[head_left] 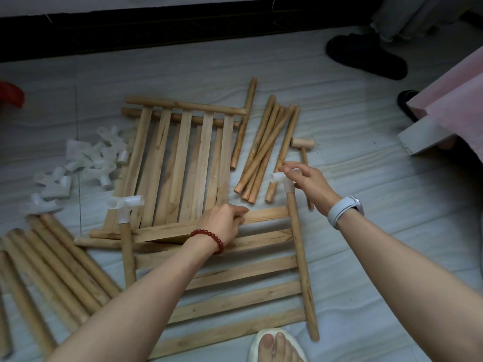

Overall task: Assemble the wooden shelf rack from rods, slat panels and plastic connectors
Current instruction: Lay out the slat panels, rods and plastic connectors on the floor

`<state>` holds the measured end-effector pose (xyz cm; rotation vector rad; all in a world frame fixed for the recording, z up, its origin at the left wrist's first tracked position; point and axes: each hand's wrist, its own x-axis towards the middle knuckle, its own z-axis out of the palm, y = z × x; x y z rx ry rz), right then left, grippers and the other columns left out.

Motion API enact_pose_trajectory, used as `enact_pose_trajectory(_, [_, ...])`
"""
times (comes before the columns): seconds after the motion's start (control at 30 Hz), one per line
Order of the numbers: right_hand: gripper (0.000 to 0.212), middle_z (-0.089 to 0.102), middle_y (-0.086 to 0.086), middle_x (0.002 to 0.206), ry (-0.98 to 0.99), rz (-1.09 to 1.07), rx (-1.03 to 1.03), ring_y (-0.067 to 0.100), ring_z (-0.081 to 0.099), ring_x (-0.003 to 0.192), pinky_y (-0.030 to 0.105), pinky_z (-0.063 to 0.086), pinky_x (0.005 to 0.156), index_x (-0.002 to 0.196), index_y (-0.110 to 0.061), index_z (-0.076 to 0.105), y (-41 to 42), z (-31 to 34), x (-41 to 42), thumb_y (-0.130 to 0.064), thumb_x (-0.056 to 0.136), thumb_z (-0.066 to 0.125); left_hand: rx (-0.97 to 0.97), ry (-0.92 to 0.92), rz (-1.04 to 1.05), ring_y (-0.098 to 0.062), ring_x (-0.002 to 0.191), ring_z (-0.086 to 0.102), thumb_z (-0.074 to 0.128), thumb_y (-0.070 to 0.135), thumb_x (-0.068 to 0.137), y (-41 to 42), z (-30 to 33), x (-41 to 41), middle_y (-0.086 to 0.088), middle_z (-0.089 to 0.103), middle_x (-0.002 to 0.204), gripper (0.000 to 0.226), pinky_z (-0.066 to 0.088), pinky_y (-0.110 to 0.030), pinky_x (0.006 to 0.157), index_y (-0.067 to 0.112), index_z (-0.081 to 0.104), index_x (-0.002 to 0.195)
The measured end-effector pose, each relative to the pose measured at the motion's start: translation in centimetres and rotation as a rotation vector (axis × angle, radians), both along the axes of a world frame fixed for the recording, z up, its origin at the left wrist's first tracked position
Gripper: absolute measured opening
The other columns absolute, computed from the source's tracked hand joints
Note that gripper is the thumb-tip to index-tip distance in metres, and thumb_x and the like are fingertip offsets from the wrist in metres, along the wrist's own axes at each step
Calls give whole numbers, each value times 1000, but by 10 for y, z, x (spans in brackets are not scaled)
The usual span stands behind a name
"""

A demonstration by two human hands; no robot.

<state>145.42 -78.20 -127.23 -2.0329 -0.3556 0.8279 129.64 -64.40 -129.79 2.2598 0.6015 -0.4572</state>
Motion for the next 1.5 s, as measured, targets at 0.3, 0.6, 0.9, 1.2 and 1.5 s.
enact_pose_trajectory(0.3, [20, 57, 0, 94, -275, -28, -142, 12, 51, 85, 19, 37, 65, 104, -16, 64, 3, -7, -19, -22, 95, 47, -23, -10, 56, -21, 117, 55, 52, 18, 94, -3, -7, -4, -4, 61, 126, 32, 44, -36, 100, 25, 59, 124])
enact_pose_trajectory(0.6, [26, 62, 2, 100, -389, 34, -384, 23, 57, 95, 32, 44, 73, 111, -25, 63, 1, 6, -27, -27, 92, 46, -84, -17, 56, -19, 116, 55, 52, 17, 94, -2, -2, -4, -5, 60, 125, 31, 43, -33, 100, 22, 59, 124])
enact_pose_trajectory(0.9, [30, 57, 6, 127, -898, 424, -726, 23, 33, 134, 48, 11, 112, 112, -13, 64, 32, 7, -36, -22, 91, 45, 177, -78, -164, -23, 102, 57, 40, 22, 96, 9, -4, -16, -8, 64, 110, 27, 47, -38, 90, 15, 61, 113])
enact_pose_trajectory(1.2, [35, 53, 6, 125, -705, 862, -379, 25, 44, 119, 37, 37, 98, 126, -13, 53, 86, -25, -94, -16, 94, 39, 348, -367, -53, -22, 99, 59, 47, 19, 89, 66, 9, -52, -3, 65, 105, 28, 50, -32, 80, 15, 64, 111])
enact_pose_trajectory(1.5, [38, 51, 6, 122, -655, 1070, -351, 25, 48, 110, 37, 42, 88, 134, -18, 42, 115, -38, -134, -31, 101, 29, 550, -341, 642, -35, 114, 47, 49, 10, 87, 193, -3, -106, -19, 52, 120, 34, 38, -40, 95, 5, 56, 119])
